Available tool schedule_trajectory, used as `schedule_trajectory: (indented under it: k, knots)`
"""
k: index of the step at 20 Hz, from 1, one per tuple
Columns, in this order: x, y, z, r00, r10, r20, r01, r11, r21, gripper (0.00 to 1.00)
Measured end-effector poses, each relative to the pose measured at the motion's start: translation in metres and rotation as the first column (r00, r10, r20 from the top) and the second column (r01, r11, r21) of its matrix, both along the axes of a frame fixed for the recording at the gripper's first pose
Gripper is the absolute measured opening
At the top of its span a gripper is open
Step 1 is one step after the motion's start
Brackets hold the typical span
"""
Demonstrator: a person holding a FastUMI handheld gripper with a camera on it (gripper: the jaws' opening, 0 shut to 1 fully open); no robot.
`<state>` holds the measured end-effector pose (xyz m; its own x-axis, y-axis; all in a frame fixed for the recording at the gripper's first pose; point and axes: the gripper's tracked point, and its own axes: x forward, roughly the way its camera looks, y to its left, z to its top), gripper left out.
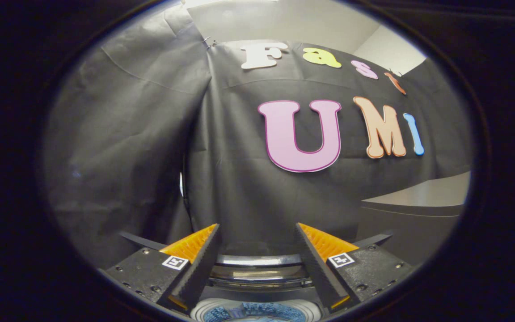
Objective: Put the clothes into the washing machine and then close the washing machine lid.
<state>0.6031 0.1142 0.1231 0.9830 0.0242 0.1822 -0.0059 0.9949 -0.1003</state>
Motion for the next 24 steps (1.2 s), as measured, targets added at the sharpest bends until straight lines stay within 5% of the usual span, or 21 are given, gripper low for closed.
schedule_trajectory:
  k: [8, 13, 24]
  knots:
    - [0.002, -0.002, -0.008, 1.000, -0.013, -0.015, 0.014, 1.000, 0.006, 0.98]
    - [-0.003, -0.004, -0.031, 0.951, -0.072, -0.301, 0.090, 0.995, 0.046, 0.98]
    - [-0.002, -0.003, -0.028, 0.933, -0.092, -0.348, 0.085, 0.996, -0.035, 0.97]
